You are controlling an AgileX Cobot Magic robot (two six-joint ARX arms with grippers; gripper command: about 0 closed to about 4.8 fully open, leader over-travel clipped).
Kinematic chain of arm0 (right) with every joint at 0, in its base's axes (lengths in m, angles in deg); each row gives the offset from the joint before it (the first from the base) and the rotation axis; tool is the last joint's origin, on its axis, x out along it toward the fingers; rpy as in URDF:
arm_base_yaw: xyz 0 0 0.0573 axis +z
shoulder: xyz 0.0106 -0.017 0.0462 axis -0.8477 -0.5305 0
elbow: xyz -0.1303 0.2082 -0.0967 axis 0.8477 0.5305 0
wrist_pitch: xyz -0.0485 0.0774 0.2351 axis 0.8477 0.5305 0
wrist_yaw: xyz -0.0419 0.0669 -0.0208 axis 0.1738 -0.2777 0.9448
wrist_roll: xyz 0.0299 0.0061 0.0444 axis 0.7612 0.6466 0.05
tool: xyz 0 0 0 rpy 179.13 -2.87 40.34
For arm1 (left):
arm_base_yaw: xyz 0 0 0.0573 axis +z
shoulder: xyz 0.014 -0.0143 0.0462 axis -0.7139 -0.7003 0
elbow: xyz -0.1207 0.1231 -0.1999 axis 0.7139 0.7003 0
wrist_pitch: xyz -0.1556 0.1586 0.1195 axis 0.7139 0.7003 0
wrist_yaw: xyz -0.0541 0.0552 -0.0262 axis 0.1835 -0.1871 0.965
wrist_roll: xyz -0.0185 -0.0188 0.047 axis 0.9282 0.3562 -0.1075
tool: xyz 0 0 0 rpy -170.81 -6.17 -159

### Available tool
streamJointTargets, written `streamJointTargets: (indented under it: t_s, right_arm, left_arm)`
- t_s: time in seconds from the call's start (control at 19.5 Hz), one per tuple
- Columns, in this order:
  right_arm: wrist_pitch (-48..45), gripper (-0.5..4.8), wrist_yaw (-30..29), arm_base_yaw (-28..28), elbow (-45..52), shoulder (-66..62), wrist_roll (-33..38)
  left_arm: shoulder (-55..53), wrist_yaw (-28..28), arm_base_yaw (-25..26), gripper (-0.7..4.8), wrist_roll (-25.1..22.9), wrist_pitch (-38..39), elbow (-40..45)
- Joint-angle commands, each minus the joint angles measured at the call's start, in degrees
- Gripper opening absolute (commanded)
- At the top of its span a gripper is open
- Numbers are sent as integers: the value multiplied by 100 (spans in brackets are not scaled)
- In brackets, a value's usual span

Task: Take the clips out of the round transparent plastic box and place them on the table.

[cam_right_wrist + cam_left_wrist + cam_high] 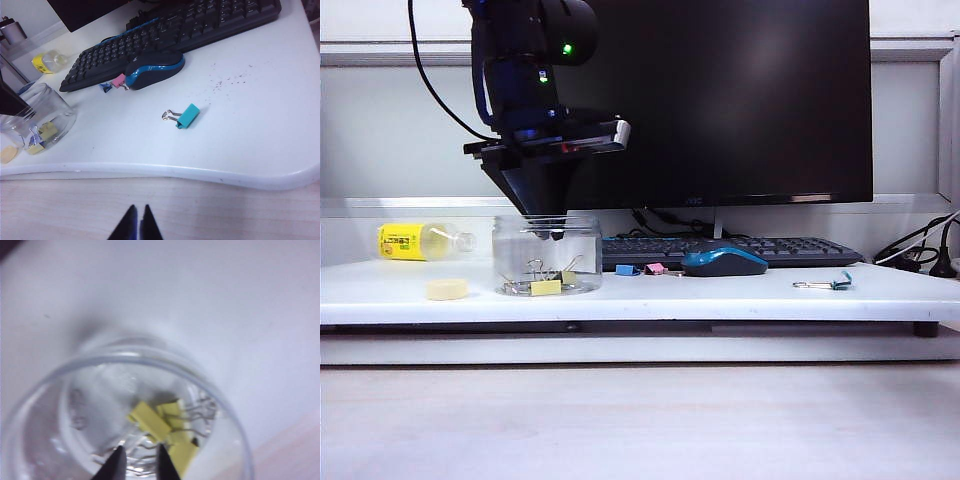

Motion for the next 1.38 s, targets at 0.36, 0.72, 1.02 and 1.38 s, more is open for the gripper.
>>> streamJointTargets:
  t_s: [0.36, 0.72, 1.02, 1.38]
  right_arm:
    - [-2, 22, 0, -2, 2, -7, -22]
    - [-2, 22, -2, -2, 2, -7, -22]
    - [0, 22, 0, -2, 2, -7, -24]
    - [0, 22, 11, -2, 2, -7, -26]
  left_arm:
    - [-175, 208, 7, 153, 708, 221, -28]
    - [-507, 203, 28, 152, 990, 380, -31]
    - [-774, 164, 28, 86, 986, 153, -31]
    - [-772, 162, 28, 79, 940, -339, -33]
